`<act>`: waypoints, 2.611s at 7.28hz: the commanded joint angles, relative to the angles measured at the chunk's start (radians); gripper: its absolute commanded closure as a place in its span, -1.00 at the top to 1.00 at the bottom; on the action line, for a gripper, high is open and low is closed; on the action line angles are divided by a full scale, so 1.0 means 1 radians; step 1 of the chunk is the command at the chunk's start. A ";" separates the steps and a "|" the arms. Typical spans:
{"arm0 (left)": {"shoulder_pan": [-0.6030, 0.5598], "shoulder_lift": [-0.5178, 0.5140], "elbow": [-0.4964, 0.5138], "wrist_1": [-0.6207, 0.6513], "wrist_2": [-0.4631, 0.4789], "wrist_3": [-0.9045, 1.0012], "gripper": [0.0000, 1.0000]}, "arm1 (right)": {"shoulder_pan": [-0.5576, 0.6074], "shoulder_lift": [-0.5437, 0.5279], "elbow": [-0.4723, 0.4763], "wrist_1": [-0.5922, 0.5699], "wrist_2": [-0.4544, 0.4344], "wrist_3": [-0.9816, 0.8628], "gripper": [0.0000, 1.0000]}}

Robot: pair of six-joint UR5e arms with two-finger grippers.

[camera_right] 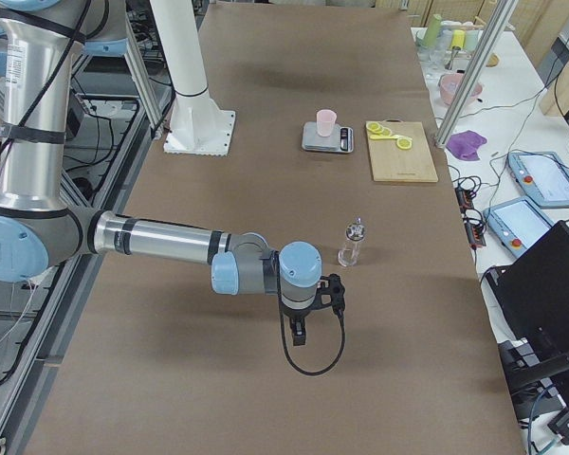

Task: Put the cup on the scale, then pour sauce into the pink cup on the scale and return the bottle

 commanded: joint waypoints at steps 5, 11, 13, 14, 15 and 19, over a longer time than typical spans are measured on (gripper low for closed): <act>-0.004 0.018 0.007 -0.004 0.007 -0.002 0.96 | 0.000 -0.031 0.011 0.002 0.020 -0.001 1.00; -0.004 0.020 0.011 -0.004 0.008 -0.002 0.96 | 0.000 -0.055 0.012 0.029 0.031 -0.001 1.00; -0.004 0.020 0.010 -0.004 0.008 -0.002 0.96 | 0.000 -0.060 0.015 0.029 0.032 -0.001 1.00; -0.004 0.018 0.007 -0.004 0.008 -0.002 0.96 | 0.000 -0.060 0.015 0.029 0.032 -0.001 1.00; -0.004 0.017 0.007 -0.004 0.008 -0.002 0.96 | 0.000 -0.060 0.023 0.029 0.032 -0.001 1.00; -0.006 0.006 0.004 -0.004 0.008 -0.002 0.96 | 0.002 -0.066 0.025 0.028 0.035 -0.001 1.00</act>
